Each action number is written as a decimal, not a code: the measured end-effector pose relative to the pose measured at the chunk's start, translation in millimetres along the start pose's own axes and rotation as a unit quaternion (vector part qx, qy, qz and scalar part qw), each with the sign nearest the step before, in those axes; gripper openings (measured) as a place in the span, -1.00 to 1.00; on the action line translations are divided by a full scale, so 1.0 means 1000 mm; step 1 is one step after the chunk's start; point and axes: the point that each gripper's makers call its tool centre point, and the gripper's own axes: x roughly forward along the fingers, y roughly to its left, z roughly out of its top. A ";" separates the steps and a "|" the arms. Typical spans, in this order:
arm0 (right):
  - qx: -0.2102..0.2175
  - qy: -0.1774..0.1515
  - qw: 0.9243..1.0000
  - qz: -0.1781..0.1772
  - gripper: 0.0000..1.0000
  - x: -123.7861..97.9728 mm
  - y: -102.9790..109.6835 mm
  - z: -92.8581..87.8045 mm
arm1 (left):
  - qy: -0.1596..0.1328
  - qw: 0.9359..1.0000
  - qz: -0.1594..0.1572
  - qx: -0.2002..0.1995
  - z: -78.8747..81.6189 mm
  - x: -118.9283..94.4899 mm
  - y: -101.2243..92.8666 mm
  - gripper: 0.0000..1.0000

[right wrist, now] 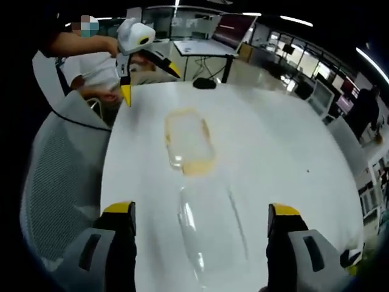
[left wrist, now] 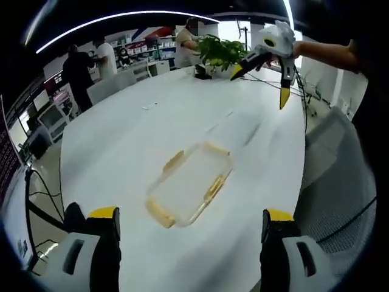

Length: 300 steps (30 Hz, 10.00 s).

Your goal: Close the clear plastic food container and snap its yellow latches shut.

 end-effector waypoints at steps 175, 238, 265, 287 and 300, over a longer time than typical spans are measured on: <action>-0.090 0.079 0.985 0.121 -0.29 0.065 0.015 0.031 | 0.168 0.940 -0.158 0.251 0.019 0.035 0.012 -0.36; -0.085 0.129 0.984 0.087 -0.28 -0.014 -0.033 -0.084 | 0.120 0.942 -0.167 0.265 0.124 0.107 -0.062 -0.35; -0.078 0.156 0.980 0.093 -0.28 -0.025 -0.046 -0.131 | 0.112 0.941 -0.186 0.258 0.140 0.148 -0.090 -0.35; -0.077 0.168 0.978 0.100 -0.26 -0.022 -0.049 -0.144 | 0.121 0.939 -0.197 0.256 0.136 0.162 -0.095 -0.34; -0.075 0.168 0.979 0.087 -0.21 -0.022 -0.051 -0.147 | 0.119 0.938 -0.197 0.260 0.130 0.163 -0.101 -0.29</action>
